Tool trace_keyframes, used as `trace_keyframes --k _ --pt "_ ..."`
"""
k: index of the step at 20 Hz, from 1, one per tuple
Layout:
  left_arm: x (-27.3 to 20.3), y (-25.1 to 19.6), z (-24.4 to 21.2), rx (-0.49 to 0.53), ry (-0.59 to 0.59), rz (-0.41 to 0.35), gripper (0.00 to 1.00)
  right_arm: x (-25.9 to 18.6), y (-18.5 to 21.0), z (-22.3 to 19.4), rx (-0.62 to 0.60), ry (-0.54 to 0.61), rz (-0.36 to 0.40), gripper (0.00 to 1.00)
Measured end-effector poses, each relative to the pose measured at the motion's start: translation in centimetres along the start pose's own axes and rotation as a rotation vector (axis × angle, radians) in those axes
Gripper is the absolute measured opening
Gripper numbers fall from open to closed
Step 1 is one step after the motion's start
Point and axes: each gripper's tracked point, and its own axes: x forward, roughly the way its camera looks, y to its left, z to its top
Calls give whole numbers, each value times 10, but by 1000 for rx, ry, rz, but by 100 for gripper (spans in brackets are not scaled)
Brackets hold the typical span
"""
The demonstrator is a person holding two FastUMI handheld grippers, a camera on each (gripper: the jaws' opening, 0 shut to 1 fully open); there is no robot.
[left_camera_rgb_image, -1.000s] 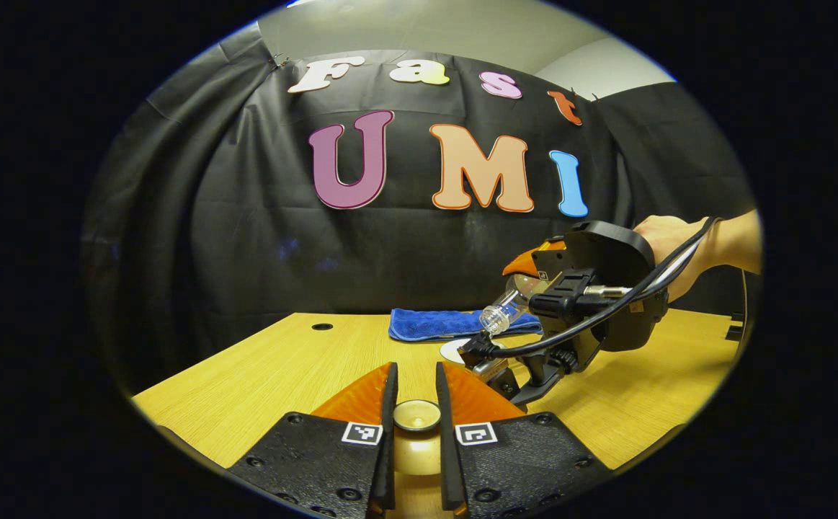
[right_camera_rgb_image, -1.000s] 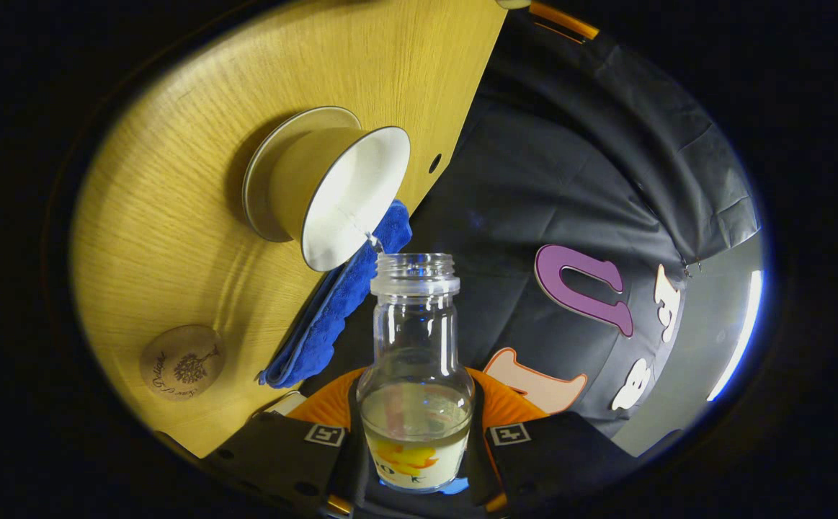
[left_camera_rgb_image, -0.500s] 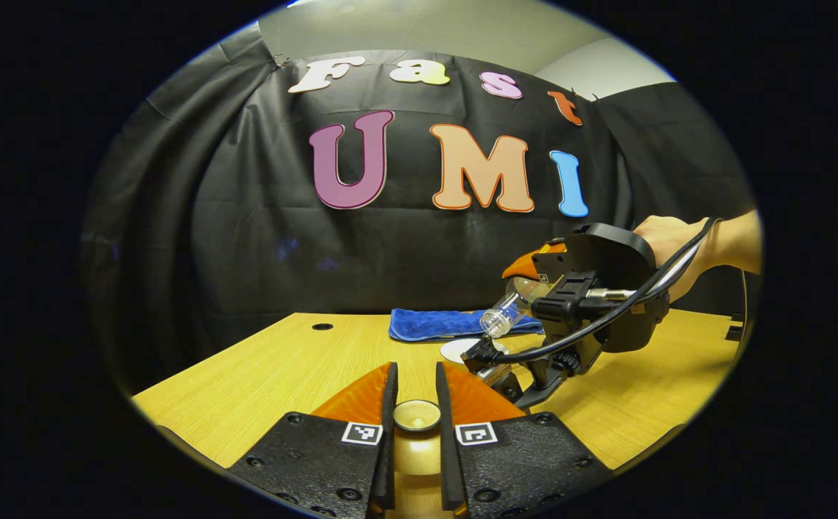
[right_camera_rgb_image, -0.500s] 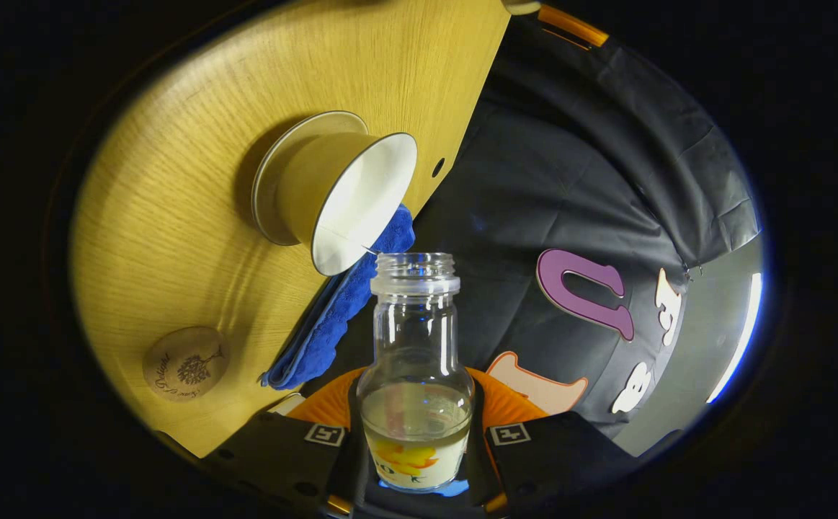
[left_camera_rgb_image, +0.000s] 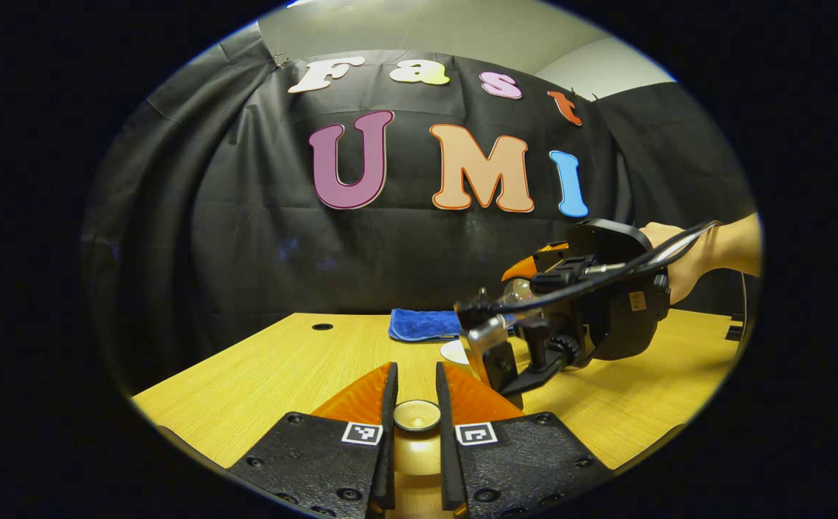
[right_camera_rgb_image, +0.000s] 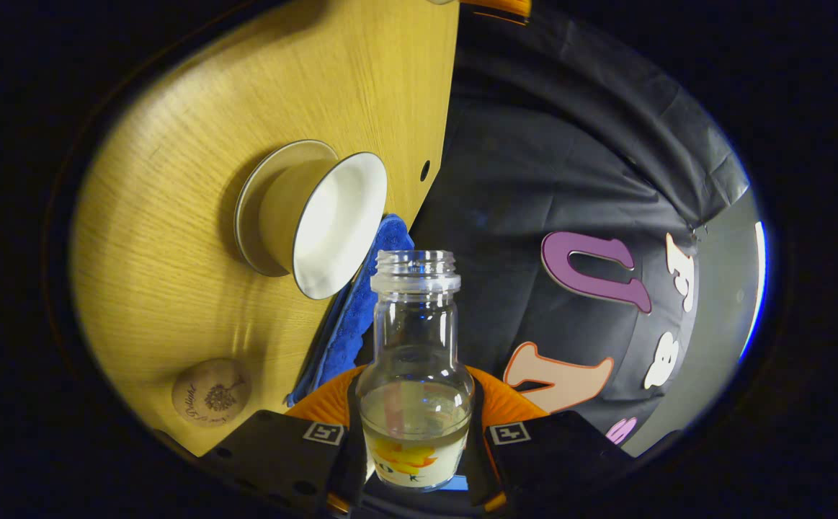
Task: Open the teacup lid with one hand, grasp the water bottle and pour water into the teacup with the other hand; after pouring, place the water bottle on the coaster and then close the teacup lid.
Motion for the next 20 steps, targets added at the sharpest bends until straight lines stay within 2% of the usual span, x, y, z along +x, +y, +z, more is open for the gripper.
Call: trace_keyframes --k 3,4,5,6,7,10,11,12,14,16,17,20 --pt "0 0 0 0 0 0 22 -2 20 -2 184 21 84 60" --pt "0 0 0 0 0 0 22 -4 35 -3 333 36 146 58" --pt "-1 0 1 0 -1 0 22 -10 52 1 669 54 246 58" --pt "0 0 0 0 0 0 22 -16 40 -8 856 49 231 58" --pt "0 1 1 0 -1 0 22 -20 28 -20 993 47 191 60" --pt "0 1 1 1 0 5 22 -22 19 -45 1376 22 139 55" --pt "-1 2 1 0 0 10 22 -26 15 -57 1549 17 64 56" --pt "-1 2 0 1 1 12 22 -30 14 -66 1661 31 -23 57" --pt "-1 3 0 0 1 14 22 -43 9 -71 1784 57 -131 62" --pt "-1 3 0 0 1 14 22 -49 7 -68 1870 65 -144 58" --pt "-1 3 1 0 1 14 22 -47 10 -67 1892 75 -143 62" --pt "-1 3 1 0 1 17 22 -47 5 -71 1863 80 -164 62"
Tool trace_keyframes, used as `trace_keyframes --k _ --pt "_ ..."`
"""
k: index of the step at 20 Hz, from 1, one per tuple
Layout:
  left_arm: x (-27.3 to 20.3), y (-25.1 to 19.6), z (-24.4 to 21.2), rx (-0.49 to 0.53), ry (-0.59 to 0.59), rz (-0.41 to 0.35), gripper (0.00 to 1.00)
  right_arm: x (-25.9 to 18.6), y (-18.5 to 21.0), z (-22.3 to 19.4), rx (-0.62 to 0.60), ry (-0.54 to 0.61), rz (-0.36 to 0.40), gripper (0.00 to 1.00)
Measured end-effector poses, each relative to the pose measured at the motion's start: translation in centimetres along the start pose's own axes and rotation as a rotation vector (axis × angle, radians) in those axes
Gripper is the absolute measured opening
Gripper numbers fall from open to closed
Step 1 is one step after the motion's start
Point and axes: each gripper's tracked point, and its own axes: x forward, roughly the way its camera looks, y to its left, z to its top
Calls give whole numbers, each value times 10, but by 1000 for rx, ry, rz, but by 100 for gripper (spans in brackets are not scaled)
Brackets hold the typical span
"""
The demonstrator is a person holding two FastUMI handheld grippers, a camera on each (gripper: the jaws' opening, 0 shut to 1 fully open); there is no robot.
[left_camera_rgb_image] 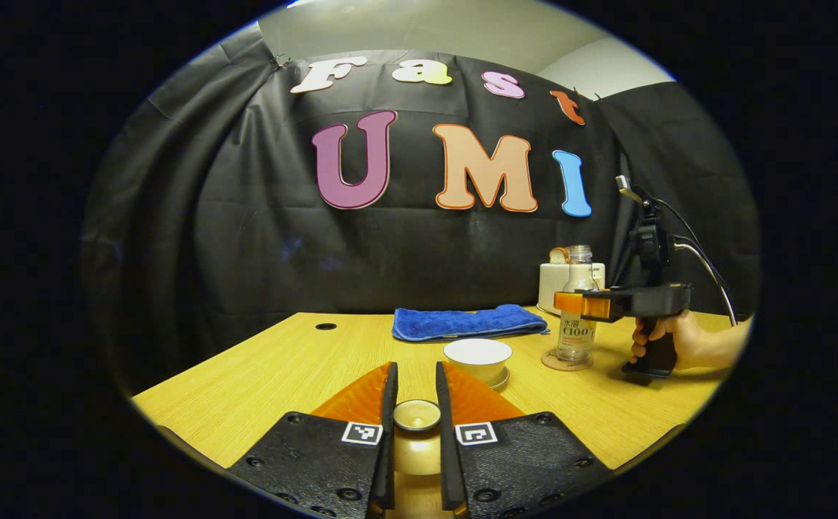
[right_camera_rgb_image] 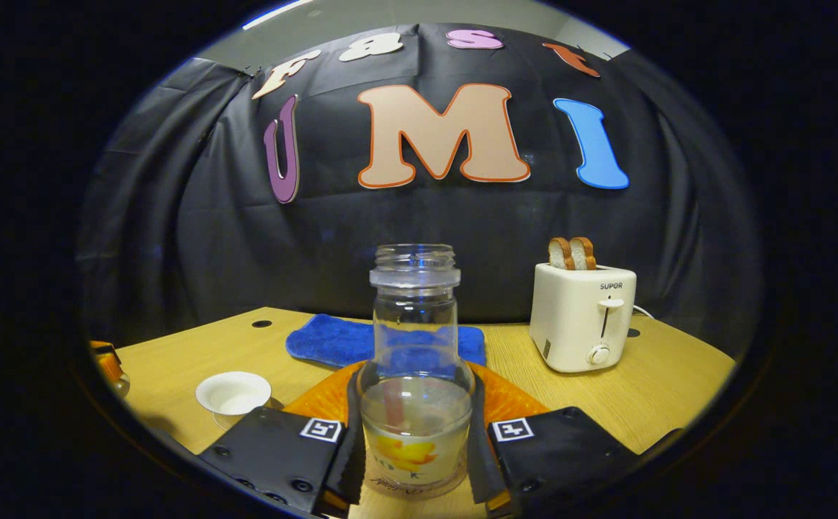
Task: Open the teacup lid with one hand, grasp the water bottle and pour water into the teacup with the other hand; after pouring, place the water bottle on the coaster and then close the teacup lid.
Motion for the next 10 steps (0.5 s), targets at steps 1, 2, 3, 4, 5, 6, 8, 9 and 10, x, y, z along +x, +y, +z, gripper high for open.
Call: trace_keyframes --k 1,2,3,4,5,6,8,9,10 --pt "0 0 -1 0 0 0 22 3 1 -2 -2 -17 10 60" --pt "0 0 0 0 0 0 22 3 -2 -6 1 -14 14 60" --pt "1 0 -1 0 0 0 22 4 -3 -7 -5 -20 9 62" --pt "0 0 0 0 0 0 22 5 -1 -6 -14 -25 7 60" --pt "0 0 -1 0 1 0 22 6 -2 -3 -19 -48 7 60" --pt "0 0 -1 0 0 0 22 5 -3 -2 -12 -71 1 61" --pt "0 0 -1 1 1 0 22 15 -2 -9 2 -79 -6 62" --pt "0 0 -1 1 1 1 22 6 -2 -1 3 -83 -7 65" --pt "0 0 -1 1 0 0 22 6 -3 -2 4 -81 -8 63"
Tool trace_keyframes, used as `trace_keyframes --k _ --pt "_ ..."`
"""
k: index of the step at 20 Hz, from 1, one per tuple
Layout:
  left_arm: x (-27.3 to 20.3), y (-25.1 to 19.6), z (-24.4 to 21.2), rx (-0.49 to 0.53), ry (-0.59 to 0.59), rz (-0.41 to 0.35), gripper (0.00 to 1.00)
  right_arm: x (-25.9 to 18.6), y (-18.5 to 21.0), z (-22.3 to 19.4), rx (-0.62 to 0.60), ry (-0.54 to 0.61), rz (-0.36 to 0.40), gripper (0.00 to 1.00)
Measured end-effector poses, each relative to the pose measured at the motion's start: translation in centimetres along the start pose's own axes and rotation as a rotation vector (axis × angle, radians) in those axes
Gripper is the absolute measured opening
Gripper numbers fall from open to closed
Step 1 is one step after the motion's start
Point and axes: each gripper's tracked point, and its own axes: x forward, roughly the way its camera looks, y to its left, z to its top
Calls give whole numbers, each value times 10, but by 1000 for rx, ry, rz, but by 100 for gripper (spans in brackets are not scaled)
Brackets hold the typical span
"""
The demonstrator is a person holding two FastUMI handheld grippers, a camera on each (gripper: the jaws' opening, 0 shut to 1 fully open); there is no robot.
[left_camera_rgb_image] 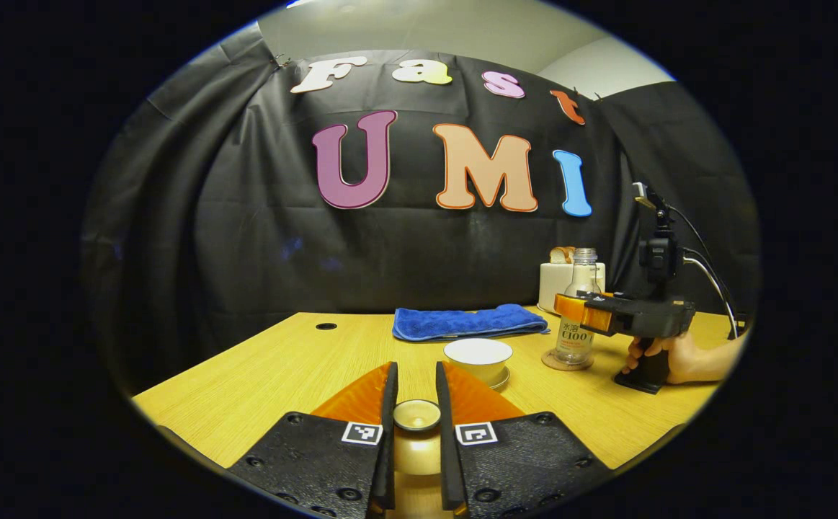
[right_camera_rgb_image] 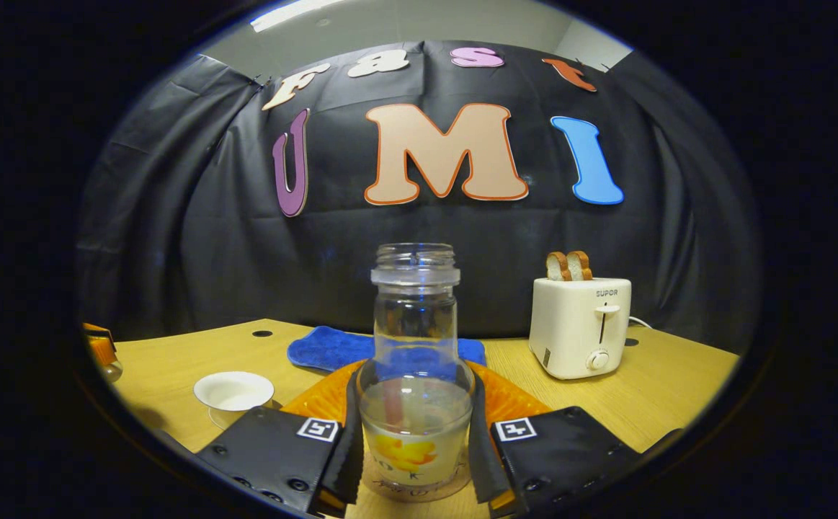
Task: Open the teacup lid with one hand, grasp the water bottle and pour water into the teacup with the other hand; after pouring, place the water bottle on the coaster and then close the teacup lid.
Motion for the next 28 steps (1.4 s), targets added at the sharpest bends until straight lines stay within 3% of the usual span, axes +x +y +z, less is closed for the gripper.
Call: trace_keyframes --k 4,7,10,13,16,17,19,20,23,24,28 --pt "0 0 0 1 1 0 22 -1 -1 -6 0 19 -9 74" --pt "1 0 0 1 -1 0 22 -2 -5 -6 -2 20 -34 94" --pt "1 0 0 1 -1 0 22 -1 -7 -7 -3 19 -41 100" --pt "1 0 0 0 -1 0 22 -4 -9 -7 -4 17 -63 97" --pt "1 0 0 1 -1 0 22 -16 -1 -6 -4 17 -43 100" --pt "1 0 0 1 0 2 22 -22 1 -6 -4 16 -39 96" --pt "1 1 0 0 0 4 22 -36 2 -4 -4 14 -42 100" --pt "1 1 0 0 1 4 22 -43 0 -4 -4 17 -40 96" --pt "2 3 0 0 -1 14 22 -76 3 -4 -3 15 9 100" --pt "5 2 1 1 -5 13 22 -95 4 -2 0 9 40 96" --pt "46 -2 0 2 -7 -11 22 -122 -14 -3 4 14 115 96"
